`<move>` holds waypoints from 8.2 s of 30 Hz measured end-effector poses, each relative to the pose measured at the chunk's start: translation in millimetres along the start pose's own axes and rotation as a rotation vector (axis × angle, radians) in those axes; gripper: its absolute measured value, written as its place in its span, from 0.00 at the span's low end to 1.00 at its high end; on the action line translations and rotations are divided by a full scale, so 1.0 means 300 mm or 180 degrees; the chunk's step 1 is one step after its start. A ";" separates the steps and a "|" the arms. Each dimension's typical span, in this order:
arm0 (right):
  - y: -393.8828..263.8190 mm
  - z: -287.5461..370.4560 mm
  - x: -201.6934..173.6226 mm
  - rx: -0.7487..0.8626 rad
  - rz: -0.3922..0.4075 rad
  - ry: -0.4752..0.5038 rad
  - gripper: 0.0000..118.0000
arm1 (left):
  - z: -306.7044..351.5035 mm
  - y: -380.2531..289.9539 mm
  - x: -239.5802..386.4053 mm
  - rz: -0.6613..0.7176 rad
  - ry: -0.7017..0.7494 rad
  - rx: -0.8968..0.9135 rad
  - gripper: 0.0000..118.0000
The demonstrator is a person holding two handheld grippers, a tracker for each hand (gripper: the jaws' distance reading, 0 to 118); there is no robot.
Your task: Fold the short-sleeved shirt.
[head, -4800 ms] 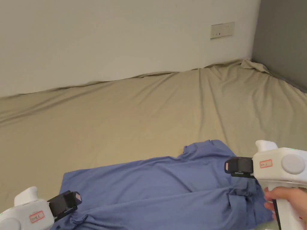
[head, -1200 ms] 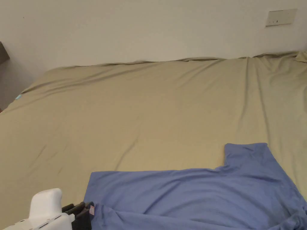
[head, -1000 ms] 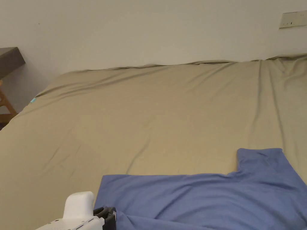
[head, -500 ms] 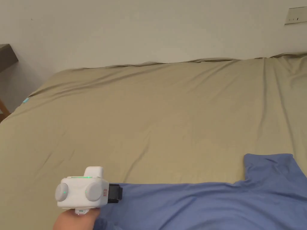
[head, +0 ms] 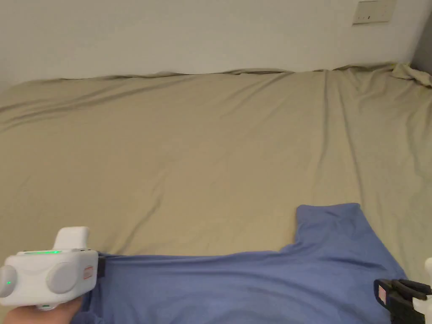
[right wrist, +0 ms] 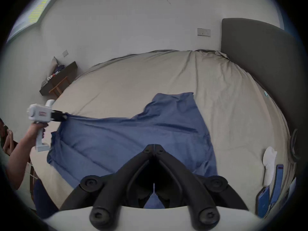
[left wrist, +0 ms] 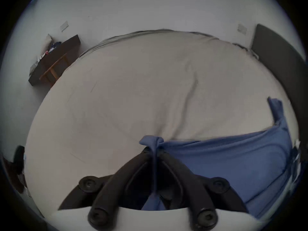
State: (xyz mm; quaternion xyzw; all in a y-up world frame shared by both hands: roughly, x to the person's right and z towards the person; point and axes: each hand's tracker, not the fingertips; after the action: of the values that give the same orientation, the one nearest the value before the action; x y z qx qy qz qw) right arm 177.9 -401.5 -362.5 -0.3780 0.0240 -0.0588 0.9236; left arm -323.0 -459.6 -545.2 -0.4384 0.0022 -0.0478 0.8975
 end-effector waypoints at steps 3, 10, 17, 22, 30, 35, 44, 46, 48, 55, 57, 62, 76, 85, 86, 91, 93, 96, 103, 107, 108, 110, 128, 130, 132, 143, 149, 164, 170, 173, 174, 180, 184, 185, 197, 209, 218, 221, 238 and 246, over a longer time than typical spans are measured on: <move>0.096 -0.131 0.142 -0.0129 0.0047 -0.0134 0.02 | 0.118 0.010 -0.003 0.0236 -0.0262 0.0138 0.00; 0.254 -0.521 0.368 -0.0951 0.0214 -0.0059 0.96 | 0.221 0.042 0.025 0.0115 -0.0444 0.0106 0.00; 0.282 -0.676 0.303 -0.1341 0.0348 -0.0388 0.43 | 0.180 0.053 0.004 0.0159 -0.0387 0.0048 0.00; 0.296 -0.615 0.260 -0.1245 0.0447 -0.0028 0.04 | 0.164 0.050 -0.012 0.0242 -0.0447 -0.0008 0.00; 0.351 -0.187 0.261 -0.0694 0.0586 0.0372 0.04 | 0.341 0.029 -0.106 0.0397 -0.0891 0.0150 0.00; 0.285 0.063 0.266 -0.0662 0.0551 0.0396 0.04 | 0.490 -0.046 -0.181 0.0364 -0.0983 0.0200 0.00; 0.010 0.150 0.260 -0.1276 0.0467 0.0375 0.04 | 0.544 -0.289 -0.182 0.0018 -0.0957 -0.0108 0.00; -0.052 0.124 0.241 -0.1445 0.0542 0.0309 0.04 | 0.512 -0.337 -0.169 0.0002 -0.0916 -0.0280 0.00; -0.102 0.082 0.245 -0.1547 0.0611 0.0201 0.04 | 0.476 -0.389 -0.142 -0.0151 -0.0835 -0.0407 0.00; -0.235 -0.031 0.315 -0.1789 0.0324 0.0109 0.04 | 0.332 -0.517 -0.120 -0.0197 -0.0598 -0.0711 0.00; -0.270 -0.060 0.324 -0.1887 0.0373 0.0048 0.04 | 0.296 -0.535 -0.115 -0.0234 -0.0564 -0.0769 0.00; -0.292 -0.073 0.335 -0.1787 0.0227 0.0073 0.04 | 0.273 -0.532 -0.110 -0.0220 -0.0426 -0.0764 0.00; -0.084 0.414 0.127 0.0210 -0.0194 0.0079 1.00 | 0.786 -0.381 -0.056 0.0481 -0.0701 0.0483 1.00; -0.115 0.372 -0.090 0.0507 -0.0330 0.0079 0.02 | 0.676 -0.529 0.090 0.0398 -0.0869 0.0015 0.00; -0.124 0.355 -0.088 0.0358 -0.0469 0.0433 0.02 | 0.666 -0.544 0.095 0.0398 -0.1119 -0.0047 0.00; -0.095 0.381 -0.106 0.0401 -0.0222 0.0447 0.02 | 0.658 -0.522 -0.019 0.0597 -0.1170 0.0052 0.00; -0.074 0.396 -0.097 0.0426 -0.0251 0.0469 0.02 | 0.605 -0.516 -0.138 0.1090 -0.1759 0.0053 0.00; -0.057 0.410 -0.084 0.0439 -0.0389 0.0738 0.02 | 0.463 -0.520 -0.335 0.1372 -0.2284 -0.0088 0.00; -0.077 0.381 -0.027 0.0418 -0.0629 0.1128 0.02 | 0.233 -0.567 -0.565 0.1738 -0.2431 -0.0433 0.64; -0.078 0.353 -0.064 0.0333 -0.0531 0.1125 0.02 | 0.155 -0.593 -0.489 0.1549 -0.2760 -0.0744 1.00; -0.077 0.346 -0.068 0.0312 -0.0521 0.1154 0.02 | 0.144 -0.591 -0.466 0.1461 -0.2774 -0.0758 1.00; -0.075 0.334 -0.081 0.0289 -0.0521 0.1215 0.02 | 0.156 -0.572 -0.409 0.1048 -0.2558 -0.0499 1.00; -0.057 0.331 -0.100 0.0289 -0.0500 0.1401 0.02 | 0.230 -0.619 -0.315 0.1564 -0.2650 -0.0228 0.14; -0.048 0.341 -0.090 0.0299 -0.0521 0.1364 0.02 | 0.270 -0.614 -0.338 0.1530 -0.2561 -0.0147 0.14; -0.041 0.353 -0.088 0.0327 -0.0526 0.1318 0.02 | 0.280 -0.594 -0.379 0.1435 -0.2339 -0.0160 0.14; -0.012 0.383 -0.164 0.0403 -0.0401 0.1277 0.02 | 0.371 -0.539 -0.673 0.1514 -0.1423 -0.0316 0.14; -0.017 0.355 -0.187 0.0360 -0.0372 0.1334 0.02 | 0.464 -0.483 -0.621 0.1604 -0.1211 -0.0426 0.14; -0.042 0.367 -0.123 0.0281 -0.0497 0.1339 0.02 | 0.393 -0.416 0.215 0.0903 -0.1509 -0.0750 0.14; -0.015 0.451 -0.121 0.0460 -0.0188 0.0606 0.02 | 0.326 -0.463 0.255 0.0680 -0.1670 -0.0565 0.64; -0.003 0.488 -0.145 0.0586 0.0003 0.0410 0.02 | 0.450 -0.441 0.193 0.0939 -0.1767 -0.0503 0.99; -0.002 0.495 -0.152 0.0610 0.0012 0.0406 0.02 | 0.496 -0.435 0.160 0.0929 -0.1777 -0.0322 0.99; 0.000 0.489 -0.200 0.0569 0.0070 0.0615 0.02 | 0.619 -0.433 0.068 0.0340 -0.0117 0.0252 0.27; -0.010 0.472 -0.222 0.0513 0.0084 0.0688 0.02 | 0.479 -0.503 0.179 0.0208 -0.0670 -0.0141 0.00; -0.013 0.472 -0.224 0.0507 0.0077 0.0703 0.02 | 0.458 -0.524 0.220 0.0233 -0.0824 -0.0197 0.00; -0.007 0.503 -0.192 0.0502 0.0041 0.0649 0.02 | 0.436 -0.573 0.662 -0.0224 -0.1237 -0.0204 0.00; -0.002 0.511 -0.229 0.0553 0.0115 0.0901 0.02 | 0.539 -0.464 0.366 0.0796 -0.2429 -0.0134 0.00; 0.000 0.501 -0.206 0.0558 0.0014 0.1135 0.02 | 0.334 -0.512 -0.111 0.0841 -0.1782 -0.0574 1.00; -0.009 0.492 -0.202 0.0507 -0.0031 0.1231 0.02 | 0.251 -0.569 -0.088 0.0902 -0.1836 -0.0883 1.00; 0.009 0.458 -0.172 0.0409 -0.0205 0.1384 0.02 | 0.342 -0.590 -0.134 0.1260 -0.1878 -0.0556 0.11; 0.011 0.464 -0.215 0.0351 0.0100 0.1041 0.02 | 0.446 -0.503 -0.320 0.1067 -0.0838 -0.0632 0.11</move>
State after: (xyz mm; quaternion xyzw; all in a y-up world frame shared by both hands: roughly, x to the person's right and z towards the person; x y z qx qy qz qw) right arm 126.5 -294.1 -265.5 -0.3118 0.1765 -0.1062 0.9275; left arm -425.2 -438.2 -347.7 -0.5204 -0.0375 0.1599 0.8380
